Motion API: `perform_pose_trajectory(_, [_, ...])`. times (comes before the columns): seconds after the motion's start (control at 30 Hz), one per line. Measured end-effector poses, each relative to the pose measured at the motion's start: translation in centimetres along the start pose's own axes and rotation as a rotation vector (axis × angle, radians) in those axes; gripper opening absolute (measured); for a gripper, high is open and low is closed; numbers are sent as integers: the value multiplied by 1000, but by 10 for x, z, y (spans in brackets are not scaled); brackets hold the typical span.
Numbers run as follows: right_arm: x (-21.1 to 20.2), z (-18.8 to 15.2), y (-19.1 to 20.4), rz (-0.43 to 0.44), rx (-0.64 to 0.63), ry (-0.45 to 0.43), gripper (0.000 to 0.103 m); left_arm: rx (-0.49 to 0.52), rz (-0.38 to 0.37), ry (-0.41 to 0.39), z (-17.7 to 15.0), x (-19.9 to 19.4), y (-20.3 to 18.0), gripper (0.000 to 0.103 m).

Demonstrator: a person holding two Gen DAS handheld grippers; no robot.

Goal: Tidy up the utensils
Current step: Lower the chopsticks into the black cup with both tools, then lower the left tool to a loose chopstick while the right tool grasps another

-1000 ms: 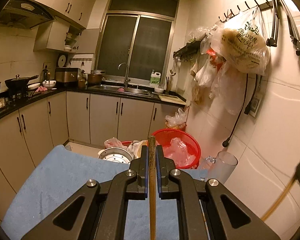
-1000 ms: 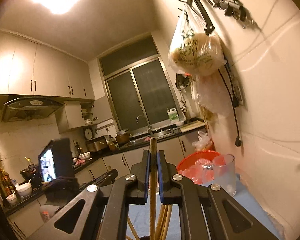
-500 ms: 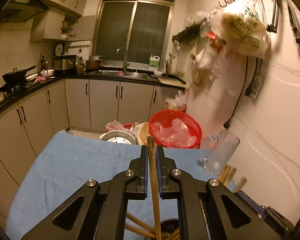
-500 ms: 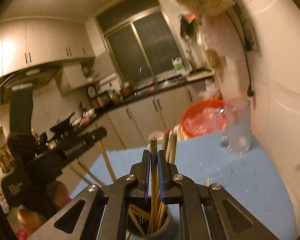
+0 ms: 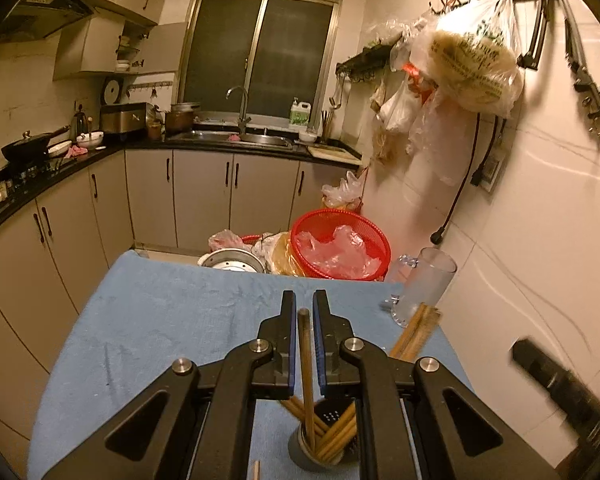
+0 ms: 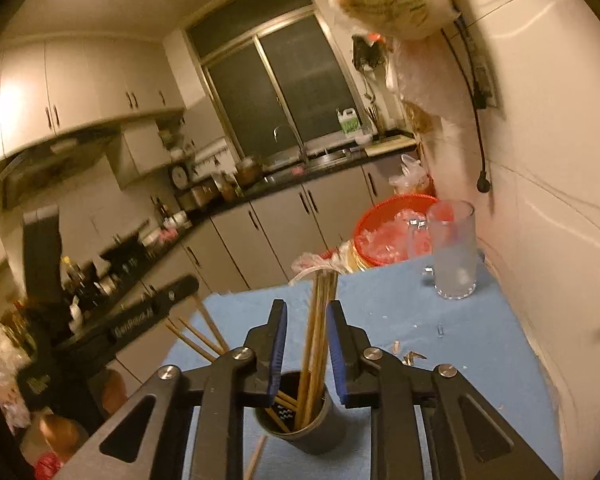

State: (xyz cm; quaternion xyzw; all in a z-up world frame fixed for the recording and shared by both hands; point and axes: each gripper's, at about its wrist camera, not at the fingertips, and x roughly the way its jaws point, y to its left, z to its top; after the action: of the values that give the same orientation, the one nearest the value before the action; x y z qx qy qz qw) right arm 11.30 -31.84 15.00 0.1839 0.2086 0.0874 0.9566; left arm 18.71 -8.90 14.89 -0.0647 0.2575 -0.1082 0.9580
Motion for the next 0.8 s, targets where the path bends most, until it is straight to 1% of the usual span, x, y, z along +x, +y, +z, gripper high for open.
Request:
perform_pose_trajectory(0.13, [-28, 33, 1, 119, 74, -43, 23, 8, 14, -34, 2, -35, 7, 9])
perform_pose_trajectory(0.17, [-31, 44, 3, 142, 93, -47, 25, 9, 14, -41, 2, -46, 10, 9])
perform_pose_trajectory(0.2, [-35, 61, 6, 189, 104, -38, 24, 11, 16, -48, 2, -56, 13, 9])
perform_pose_trajectory(0.23, [-41, 81, 12, 201, 93, -33, 24, 17, 27, -57, 2, -67, 15, 9])
perform_pose_trajectory(0.27, [-49, 98, 16, 175, 74, -53, 24, 22, 36, -65, 3, -75, 18, 9])
perform_pose_trajectory(0.3, [-58, 119, 23, 121, 32, -91, 24, 30, 44, -73, 3, -86, 21, 9])
perform_pose_trajectory(0.33, [-70, 141, 31, 52, -32, -140, 24, 40, 56, -74, 2, -96, 24, 9])
perform_pose_trajectory(0.37, [-82, 156, 38, -16, -83, -196, 24, 52, 73, -68, 1, -103, 27, 9])
perform_pose_trajectory(0.4, [-98, 169, 46, -106, -141, -275, 24, 67, 87, -56, -2, -111, 30, 9])
perform_pose_trajectory(0.43, [-108, 173, 54, -170, -186, -315, 24, 69, 74, -50, -5, -119, 36, 9])
perform_pose_trajectory(0.47, [-115, 173, 59, -209, -222, -318, 27, 65, 64, -43, -8, -124, 41, 9])
perform_pose_trajectory(0.5, [-116, 166, 60, -190, -222, -284, 31, 58, 63, -23, -13, -129, 48, 10])
perform_pose_trajectory(0.57, [-101, 133, 62, -110, -226, -154, 59, 54, 84, 27, -26, -133, 61, 12])
perform_pose_trajectory(0.63, [-77, 76, 68, -50, -280, -33, 60, 39, 89, 70, -42, -132, 75, 13])
perform_pose_trajectory(0.7, [-56, 25, 71, -21, -288, 60, 61, 17, 97, 133, -60, -126, 89, 13])
perform_pose_trajectory(0.73, [-42, -1, 70, 15, -270, 135, 59, -1, 95, 165, -72, -121, 97, 13])
perform_pose_trajectory(0.77, [-26, -31, 67, 70, -226, 217, 59, -12, 100, 187, -79, -116, 102, 13])
perform_pose_trajectory(0.8, [-14, -50, 65, 106, -192, 266, 58, -24, 112, 215, -89, -111, 108, 13])
